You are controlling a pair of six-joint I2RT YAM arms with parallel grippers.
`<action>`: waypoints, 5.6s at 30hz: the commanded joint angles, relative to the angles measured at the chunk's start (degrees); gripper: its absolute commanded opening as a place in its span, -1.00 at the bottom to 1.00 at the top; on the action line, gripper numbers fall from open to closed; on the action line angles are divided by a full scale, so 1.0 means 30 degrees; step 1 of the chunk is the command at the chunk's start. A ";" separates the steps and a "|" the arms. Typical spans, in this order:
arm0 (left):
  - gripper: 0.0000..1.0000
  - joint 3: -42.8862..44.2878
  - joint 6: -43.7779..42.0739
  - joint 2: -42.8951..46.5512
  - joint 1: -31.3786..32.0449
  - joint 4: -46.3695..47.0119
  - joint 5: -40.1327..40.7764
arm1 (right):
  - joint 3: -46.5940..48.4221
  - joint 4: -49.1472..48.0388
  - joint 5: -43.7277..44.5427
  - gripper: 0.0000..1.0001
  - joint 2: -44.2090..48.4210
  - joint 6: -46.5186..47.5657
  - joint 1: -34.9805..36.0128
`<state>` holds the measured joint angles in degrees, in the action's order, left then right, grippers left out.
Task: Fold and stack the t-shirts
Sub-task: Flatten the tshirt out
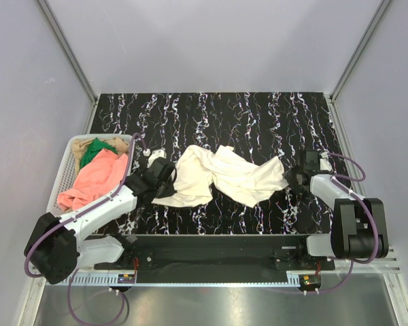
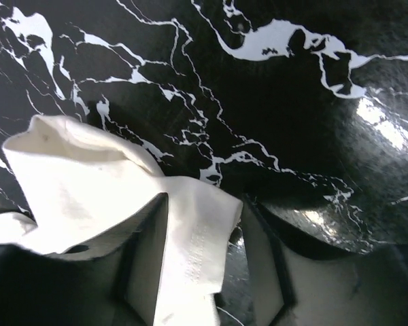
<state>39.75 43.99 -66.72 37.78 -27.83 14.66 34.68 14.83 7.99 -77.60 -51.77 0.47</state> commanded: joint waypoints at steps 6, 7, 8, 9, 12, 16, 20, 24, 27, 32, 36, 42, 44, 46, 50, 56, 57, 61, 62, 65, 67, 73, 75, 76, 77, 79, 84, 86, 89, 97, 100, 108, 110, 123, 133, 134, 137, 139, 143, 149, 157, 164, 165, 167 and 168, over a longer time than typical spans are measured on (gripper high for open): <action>-1.00 0.1340 -0.0512 0.0648 -0.0113 -0.0213 0.0037 | -0.0602 -0.0754 0.1436 -0.98 0.0609 -0.0206 -0.0039; -1.00 0.1660 -0.0599 0.0619 -0.0142 -0.0330 0.0037 | -0.0515 -0.0667 0.1700 -1.00 0.0933 -0.0118 -0.0039; -1.00 0.1866 -0.0687 0.0705 -0.0113 -0.0389 0.0037 | -0.0369 -0.0086 0.2311 -1.00 0.1661 0.0144 -0.0039; -1.00 0.2100 -0.0746 0.0706 -0.0113 -0.0651 0.0124 | 0.0039 0.0297 0.2666 -1.00 0.2103 0.0263 -0.0039; -0.98 0.2892 -0.1068 0.0852 -0.0200 -0.1032 0.0474 | 0.1034 0.1500 0.3693 -1.00 0.3973 0.0965 -0.0039; -0.72 0.3042 -0.1070 0.0619 -0.0318 -0.1151 0.0652 | 0.1741 0.2319 0.3695 -1.00 0.5680 0.1348 -0.0040; -0.82 0.2280 -0.0689 0.0033 -0.0318 -0.1064 0.0652 | 0.1015 0.2732 0.1180 -1.00 0.6762 0.0736 -0.0040; -0.57 0.1547 -0.0249 -0.0144 -0.0347 -0.0626 -0.0107 | -0.0188 0.2470 -0.0522 -1.00 0.7848 0.0001 -0.0039; -0.51 0.1020 -0.0073 -0.0026 -0.0318 -0.0158 -0.0315 | -0.0600 0.2265 -0.0583 -1.00 0.8347 0.0146 -0.0040; -0.38 0.0463 0.0249 -0.0231 -0.0318 0.0050 -0.0461 | -0.0309 0.2205 -0.0933 -1.00 0.8232 0.0498 -0.0039; -0.38 0.0169 0.0455 -0.0348 -0.0347 0.0400 -0.0315 | -0.0279 0.2088 -0.1110 -1.00 0.8173 0.0498 -0.0039; -0.36 -0.0270 0.0952 -0.0641 -0.0318 0.1073 -0.0430 | -0.0426 0.1942 -0.1257 -1.00 0.8260 0.0410 -0.0039; -0.35 -0.0533 0.1245 -0.0641 -0.0289 0.1279 -0.0548 | -0.0397 0.1941 -0.1227 -1.00 0.8319 0.0439 -0.0040; -0.38 -0.0709 0.1363 -0.0700 -0.0318 0.1660 -0.0841 | -0.0368 0.1912 -0.1140 -1.00 0.8319 0.0440 -0.0039; -0.64 -0.0535 0.1217 -0.0730 -0.0289 0.1808 -0.1164 | -0.0251 0.1970 -0.1140 -1.00 0.8231 0.0469 -0.0039; -1.00 0.2592 0.0077 0.0323 -0.0698 0.0200 -0.0902 | 0.1824 0.3783 0.0030 -1.00 0.8435 0.0818 -0.0039; -1.00 0.4486 -0.0535 0.0702 -0.0844 -0.0500 -0.0437 | 0.3164 0.4222 0.0293 -1.00 0.8552 0.1024 -0.0039; -1.00 0.9495 -0.1971 0.1174 -0.1108 -0.1970 0.1264 | 0.7708 0.7146 0.2836 -1.00 0.8730 0.1844 -0.0068; -1.00 1.0414 -0.2296 0.1204 -0.1167 -0.2146 0.1586 | 0.9749 0.7649 0.3222 -1.00 0.8584 0.2136 -0.0040; -1.00 1.3638 -0.3001 0.1613 -0.1400 -0.2586 0.3080 | 1.3502 0.9116 0.4249 -1.00 0.8465 0.2548 -0.0040; -1.00 1.5479 -0.3235 0.1935 -0.1489 -0.2616 0.3668 | 1.5122 0.9672 0.4804 -1.00 0.8611 0.2811 -0.0039; -1.00 1.8654 -0.4027 0.3808 -0.1577 -0.3406 0.4958 | 2.0781 1.1345 0.6068 -1.00 0.8933 0.4623 -0.0039; -1.00 1.8685 -0.4144 0.4630 -0.1578 -0.3436 0.4842 | 2.1807 1.2072 0.5980 -1.00 0.8905 0.4950 -0.0068; -1.00 1.8627 -0.4174 0.4835 -0.1549 -0.3466 0.4784 | 2.2013 1.2223 0.6067 -1.00 0.8876 0.5125 -0.0040; -1.00 1.8539 -0.4203 0.5069 -0.1548 -0.3669 0.4870 | 2.1958 1.2283 0.6068 -1.00 0.8876 0.5214 -0.0039; -1.00 1.8042 -0.4320 0.5071 -0.1548 -0.3904 0.5017 | 2.1636 1.2283 0.6155 -1.00 0.8875 0.5303 -0.0039; -1.00 1.7278 -0.4698 0.3411 -0.1606 -0.3526 0.4403 | 1.9528 0.9539 0.5951 -1.00 0.7765 0.5830 -0.0068; -1.00 1.8005 -0.5081 0.2062 -0.1839 -0.2912 0.4460 | 1.9495 0.8655 0.5659 -1.00 0.6187 0.6064 -0.0039; -1.00 1.9613 -0.5376 -0.1131 -0.3126 -0.1507 0.3443 | 2.1043 0.7335 0.5044 -1.00 0.3084 0.6385 -0.0069; -1.00 2.9099 -0.0717 -1.0477 -0.7231 0.0753 -0.2508 | 3.1830 0.5339 0.3874 -1.00 -0.6519 0.8143 -0.2029; -1.00 3.3822 -0.0046 -1.3030 -0.7786 0.0811 -0.4090 | 3.8389 0.6507 0.2409 -1.00 -0.9218 0.9343 -0.2557; -1.00 2.8744 0.1158 -0.7162 -0.7965 0.2508 -0.6144 | 3.5556 0.7943 0.2934 -1.00 -0.3935 0.7064 -0.2911; -1.00 2.5881 0.1304 -0.5279 -0.7993 0.3037 -0.6525 | 3.4295 0.8849 0.2933 -1.00 -0.1854 0.6682 -0.2911; -1.00 1.8565 0.1278 0.3871 -0.7964 -0.0353 -0.9601 | 3.0133 1.5621 0.2347 -1.00 0.5740 0.5332 -0.2911; -1.00 1.9965 -0.0276 -0.0663 -0.7964 -0.1973 -0.8521 | 2.7616 1.2323 0.1292 -1.00 0.2609 0.5976 -0.2911; -1.00 2.0583 -0.0423 -0.1483 -0.7993 -0.1914 -0.8286 | 2.7205 1.0398 0.1408 -1.00 0.2258 0.6006 -0.2911; -1.00 2.3219 -0.0045 -0.5288 -0.8140 -0.0423 -0.7699 | 2.6994 0.7577 0.1992 -1.00 -0.0082 0.6385 -0.2911; -1.00 2.5931 0.0627 -0.8558 -0.8607 0.0400 -0.8307 | 2.8076 0.6430 0.1647 -1.00 -0.2192 0.6678 -0.2911; -1.00 3.1710 0.3260 -1.2933 -0.9312 0.0606 -1.0566 | 3.2434 0.5950 0.0589 -1.00 -0.5299 0.7994 -0.2940; -1.00 3.4216 0.4263 -1.3477 -0.9341 0.1366 -1.1388 | 3.9154 0.7714 0.1260 -1.00 -0.6977 0.9433 -0.3057; -1.00 2.4332 0.1838 -0.7767 -0.9488 0.2247 -1.2795 | 3.0497 0.7626 0.1933 -1.00 -0.1123 0.9786 -0.3057; -1.00 1.3950 -0.0188 -0.2697 -0.9079 0.2775 -1.1888 | 1.8248 0.7711 0.1768 -1.00 0.5997 0.7330 -0.3057; -1.00 1.2808 -0.0277 -0.1938 -0.8846 0.2803 -1.1829 | 1.6177 0.7945 0.1587 -1.00 0.7222 0.6918 -0.3057; -1.00 0.9671 -0.0830 -0.1435 -0.8639 0.2833 -1.1595 | 1.4203 0.8762 0.1264 -1.00 0.8314 0.5779 -0.3057; -1.00 0.8762 -0.0950 -0.1200 -0.8580 0.2862 -1.1565 | 1.2337 0.9029 0.1147 -1.00 0.9276 0.5482 -0.3057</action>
<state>73.38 44.93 -71.46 11.11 -20.08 -20.56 80.20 39.79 13.15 -53.82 -29.98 -8.43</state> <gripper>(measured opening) 0.017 0.014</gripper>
